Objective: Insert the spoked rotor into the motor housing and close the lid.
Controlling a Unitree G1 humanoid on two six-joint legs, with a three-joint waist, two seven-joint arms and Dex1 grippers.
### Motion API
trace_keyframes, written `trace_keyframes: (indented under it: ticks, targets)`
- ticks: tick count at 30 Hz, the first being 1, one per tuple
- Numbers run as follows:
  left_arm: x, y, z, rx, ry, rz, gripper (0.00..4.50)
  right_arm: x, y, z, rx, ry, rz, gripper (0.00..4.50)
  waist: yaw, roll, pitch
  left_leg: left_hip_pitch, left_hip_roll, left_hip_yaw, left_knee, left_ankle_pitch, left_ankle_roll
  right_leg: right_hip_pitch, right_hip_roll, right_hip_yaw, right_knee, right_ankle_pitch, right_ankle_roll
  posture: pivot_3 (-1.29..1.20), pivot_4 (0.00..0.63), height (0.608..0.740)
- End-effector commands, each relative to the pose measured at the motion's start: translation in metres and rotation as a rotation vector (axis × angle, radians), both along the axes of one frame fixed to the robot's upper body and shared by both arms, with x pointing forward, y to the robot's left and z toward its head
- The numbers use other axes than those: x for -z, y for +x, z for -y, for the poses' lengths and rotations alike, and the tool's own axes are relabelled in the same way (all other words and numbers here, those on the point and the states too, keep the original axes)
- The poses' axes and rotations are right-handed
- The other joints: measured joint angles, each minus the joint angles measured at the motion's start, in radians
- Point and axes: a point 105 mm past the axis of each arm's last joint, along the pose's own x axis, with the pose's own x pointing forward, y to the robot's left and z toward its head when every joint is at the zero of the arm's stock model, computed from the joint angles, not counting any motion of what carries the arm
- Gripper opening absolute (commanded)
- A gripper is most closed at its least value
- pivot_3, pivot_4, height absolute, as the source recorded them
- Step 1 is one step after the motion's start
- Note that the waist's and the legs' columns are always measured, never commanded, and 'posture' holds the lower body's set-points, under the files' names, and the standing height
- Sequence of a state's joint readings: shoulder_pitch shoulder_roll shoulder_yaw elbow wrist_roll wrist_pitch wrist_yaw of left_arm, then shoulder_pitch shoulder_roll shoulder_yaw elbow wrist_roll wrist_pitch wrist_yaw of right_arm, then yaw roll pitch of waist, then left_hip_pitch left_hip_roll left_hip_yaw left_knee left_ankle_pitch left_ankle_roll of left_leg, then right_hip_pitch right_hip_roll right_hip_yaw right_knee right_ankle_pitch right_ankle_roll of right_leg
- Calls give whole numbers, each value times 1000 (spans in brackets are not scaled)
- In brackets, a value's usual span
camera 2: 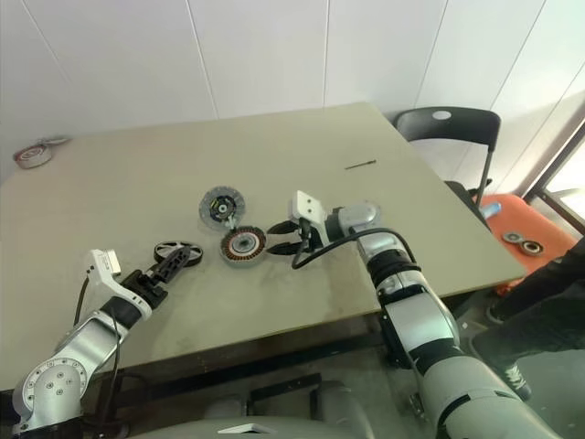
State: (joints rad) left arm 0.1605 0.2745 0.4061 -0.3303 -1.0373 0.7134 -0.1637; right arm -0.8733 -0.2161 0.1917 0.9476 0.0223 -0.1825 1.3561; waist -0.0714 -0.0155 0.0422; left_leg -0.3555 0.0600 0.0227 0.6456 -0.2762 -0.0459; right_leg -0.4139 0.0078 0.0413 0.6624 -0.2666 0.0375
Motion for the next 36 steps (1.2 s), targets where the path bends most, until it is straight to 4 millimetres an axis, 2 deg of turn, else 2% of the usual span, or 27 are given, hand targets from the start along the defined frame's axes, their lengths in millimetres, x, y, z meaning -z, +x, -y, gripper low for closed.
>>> trace_keyframes:
  ticks: [1,11,14,19,23,26,29,36]
  targets:
    - [-8,3,0,4,8,45,4500,-16,6,-4,-8,21,55,2232,0,0,0,0,0,0,0,0,0,0,0,0,0,0,0,0,0,740]
    - [2,2,-4,-12,-3,35,4500,-16,6,-2,-1,14,58,2232,0,0,0,0,0,0,0,0,0,0,0,0,0,0,0,0,0,740]
    - [4,1,-5,-22,-7,34,3844,-16,6,-2,2,14,58,2258,0,0,0,0,0,0,0,0,0,0,0,0,0,0,0,0,0,740]
    - [6,1,-6,-23,5,29,2244,-15,6,-2,2,11,59,2258,0,0,0,0,0,0,0,0,0,0,0,0,0,0,0,0,0,740]
    - [7,1,-8,-29,1,30,2244,-15,6,-2,3,10,59,2258,0,0,0,0,0,0,0,0,0,0,0,0,0,0,0,0,0,740]
    - [8,1,-9,-32,0,28,1685,-14,6,-2,6,8,59,2258,0,0,0,0,0,0,0,0,0,0,0,0,0,0,0,0,0,740]
    - [9,1,-9,-26,3,25,685,-13,7,-1,9,5,60,2258,0,0,0,0,0,0,0,0,0,0,0,0,0,0,0,0,0,740]
    - [10,0,-9,-23,4,22,685,-12,7,0,17,1,64,2258,-1,0,0,0,0,0,0,0,0,0,0,0,0,0,0,0,0,740]
